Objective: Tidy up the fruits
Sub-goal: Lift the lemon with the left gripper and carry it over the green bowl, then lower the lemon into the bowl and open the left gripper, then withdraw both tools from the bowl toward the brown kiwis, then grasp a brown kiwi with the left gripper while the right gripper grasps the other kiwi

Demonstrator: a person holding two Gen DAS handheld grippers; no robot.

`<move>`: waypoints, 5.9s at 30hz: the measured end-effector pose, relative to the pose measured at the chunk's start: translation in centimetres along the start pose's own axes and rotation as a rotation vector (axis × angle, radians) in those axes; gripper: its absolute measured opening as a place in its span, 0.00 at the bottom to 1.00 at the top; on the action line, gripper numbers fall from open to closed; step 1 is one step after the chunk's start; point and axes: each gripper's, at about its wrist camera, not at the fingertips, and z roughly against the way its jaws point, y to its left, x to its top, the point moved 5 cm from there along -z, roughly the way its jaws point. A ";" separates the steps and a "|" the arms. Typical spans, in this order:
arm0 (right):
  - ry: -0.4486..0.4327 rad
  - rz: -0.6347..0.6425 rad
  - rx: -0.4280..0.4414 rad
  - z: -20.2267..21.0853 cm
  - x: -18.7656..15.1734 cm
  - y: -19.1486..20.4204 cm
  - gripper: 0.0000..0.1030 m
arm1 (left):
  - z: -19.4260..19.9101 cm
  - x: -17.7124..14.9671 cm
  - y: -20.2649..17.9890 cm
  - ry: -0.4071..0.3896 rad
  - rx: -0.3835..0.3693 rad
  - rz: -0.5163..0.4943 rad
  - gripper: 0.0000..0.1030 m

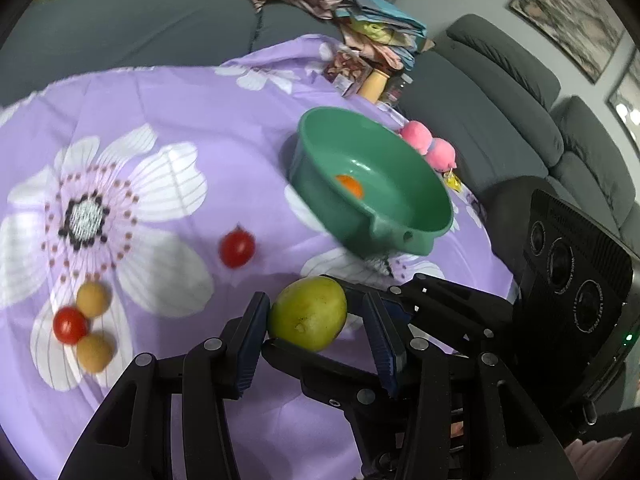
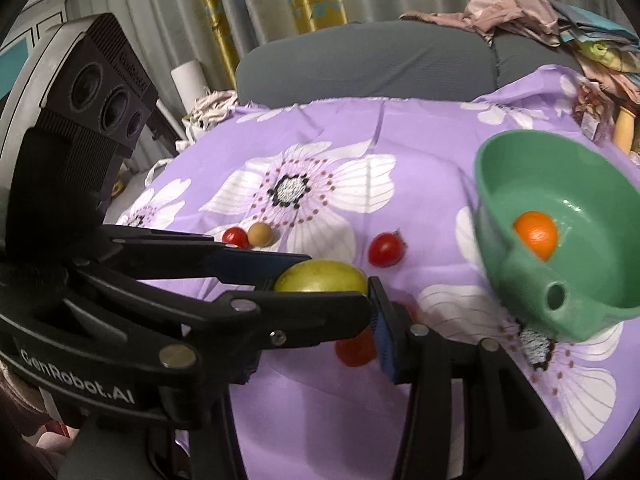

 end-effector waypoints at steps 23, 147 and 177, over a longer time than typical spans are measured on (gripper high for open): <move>-0.191 -0.086 -0.038 4.1 5.8 -10.4 0.46 | -6.1 9.8 -6.8 0.016 0.015 -0.213 0.46; 0.032 -0.006 -0.064 1.0 -2.9 1.2 0.95 | 6.4 -5.7 8.3 -0.098 0.111 0.070 0.97; 0.041 -0.012 0.033 -0.9 -1.3 0.9 0.95 | 1.7 -3.4 11.8 0.073 0.267 0.065 0.54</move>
